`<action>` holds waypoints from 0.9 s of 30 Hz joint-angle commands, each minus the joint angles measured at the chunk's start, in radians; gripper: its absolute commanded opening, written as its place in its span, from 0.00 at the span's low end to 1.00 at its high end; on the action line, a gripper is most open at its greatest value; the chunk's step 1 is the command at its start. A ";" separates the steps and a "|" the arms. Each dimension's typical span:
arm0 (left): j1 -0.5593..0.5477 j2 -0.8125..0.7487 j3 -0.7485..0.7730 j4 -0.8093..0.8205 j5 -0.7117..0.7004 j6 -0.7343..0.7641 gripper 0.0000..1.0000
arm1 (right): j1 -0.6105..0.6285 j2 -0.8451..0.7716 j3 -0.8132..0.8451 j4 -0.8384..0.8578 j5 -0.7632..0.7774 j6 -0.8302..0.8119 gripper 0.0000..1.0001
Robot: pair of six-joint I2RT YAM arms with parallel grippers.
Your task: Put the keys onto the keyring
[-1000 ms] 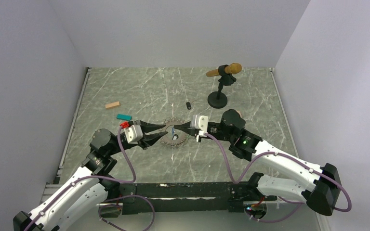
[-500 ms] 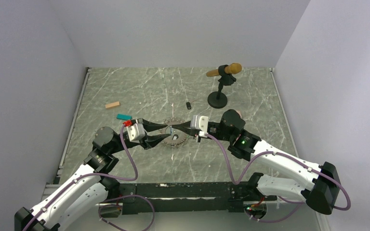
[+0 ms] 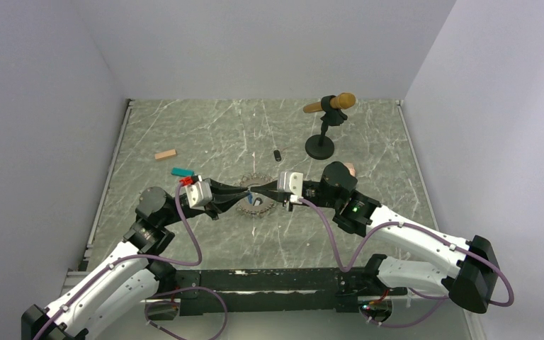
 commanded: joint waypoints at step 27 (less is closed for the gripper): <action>-0.105 0.138 0.230 -0.499 -0.165 0.276 0.00 | 0.013 0.103 0.205 -0.446 -0.041 -0.142 0.24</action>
